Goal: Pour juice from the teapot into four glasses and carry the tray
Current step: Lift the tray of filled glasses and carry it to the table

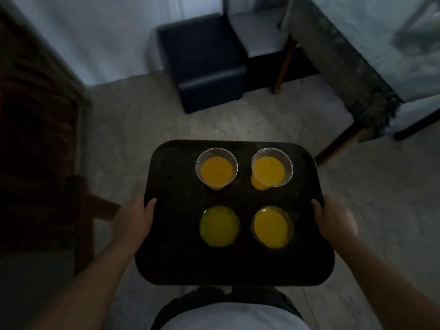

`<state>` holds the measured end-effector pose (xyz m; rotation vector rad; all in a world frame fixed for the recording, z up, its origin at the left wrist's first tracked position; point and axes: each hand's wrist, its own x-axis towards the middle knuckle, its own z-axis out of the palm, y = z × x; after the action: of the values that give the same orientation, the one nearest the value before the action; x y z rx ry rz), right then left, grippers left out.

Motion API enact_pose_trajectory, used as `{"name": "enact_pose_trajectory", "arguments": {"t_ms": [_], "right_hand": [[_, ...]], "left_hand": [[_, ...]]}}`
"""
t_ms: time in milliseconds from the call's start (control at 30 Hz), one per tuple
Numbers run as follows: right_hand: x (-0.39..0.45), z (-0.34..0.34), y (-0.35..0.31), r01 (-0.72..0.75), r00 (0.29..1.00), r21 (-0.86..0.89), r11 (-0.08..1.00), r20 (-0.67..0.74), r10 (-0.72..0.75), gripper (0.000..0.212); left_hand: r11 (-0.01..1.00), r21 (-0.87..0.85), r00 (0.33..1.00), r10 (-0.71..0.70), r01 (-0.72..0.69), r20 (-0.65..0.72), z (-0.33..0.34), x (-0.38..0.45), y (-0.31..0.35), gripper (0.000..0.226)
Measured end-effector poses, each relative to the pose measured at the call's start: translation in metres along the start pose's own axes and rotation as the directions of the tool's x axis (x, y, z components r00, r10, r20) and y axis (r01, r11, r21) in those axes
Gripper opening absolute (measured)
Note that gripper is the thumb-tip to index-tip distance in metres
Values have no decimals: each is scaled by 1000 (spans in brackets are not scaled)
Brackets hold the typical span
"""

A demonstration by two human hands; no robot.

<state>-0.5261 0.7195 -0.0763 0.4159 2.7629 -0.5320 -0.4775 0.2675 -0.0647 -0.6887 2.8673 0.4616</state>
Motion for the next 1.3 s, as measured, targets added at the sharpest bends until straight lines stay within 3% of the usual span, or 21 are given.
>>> {"name": "enact_pose_trajectory", "arguments": {"t_ms": [233, 500, 700, 867, 1067, 1300], "right_hand": [[0, -52, 106, -224, 964, 78, 971, -126, 233, 26], [-6, -88, 205, -454, 851, 162, 876, -211, 481, 28], [-12, -107, 252, -596, 732, 264, 758, -209, 648, 26], [-3, -117, 276, -678, 612, 347, 648, -222, 759, 28], [20, -135, 292, -743, 449, 459, 487, -197, 872, 29], [57, -162, 317, -766, 359, 514, 386, -155, 920, 25]], "left_hand": [[978, 30, 976, 205, -207, 72, 31, 31, 149, 46], [913, 16, 900, 399, -407, 175, 71, 46, 309, 41], [789, -37, 765, 606, -614, 218, 98, 63, 416, 38], [631, -62, 606, 764, -773, 221, 120, 87, 506, 39], [535, 2, 515, 813, -845, 272, 140, 103, 615, 39], [403, -46, 374, 881, -914, 290, 167, 131, 717, 43]]}}
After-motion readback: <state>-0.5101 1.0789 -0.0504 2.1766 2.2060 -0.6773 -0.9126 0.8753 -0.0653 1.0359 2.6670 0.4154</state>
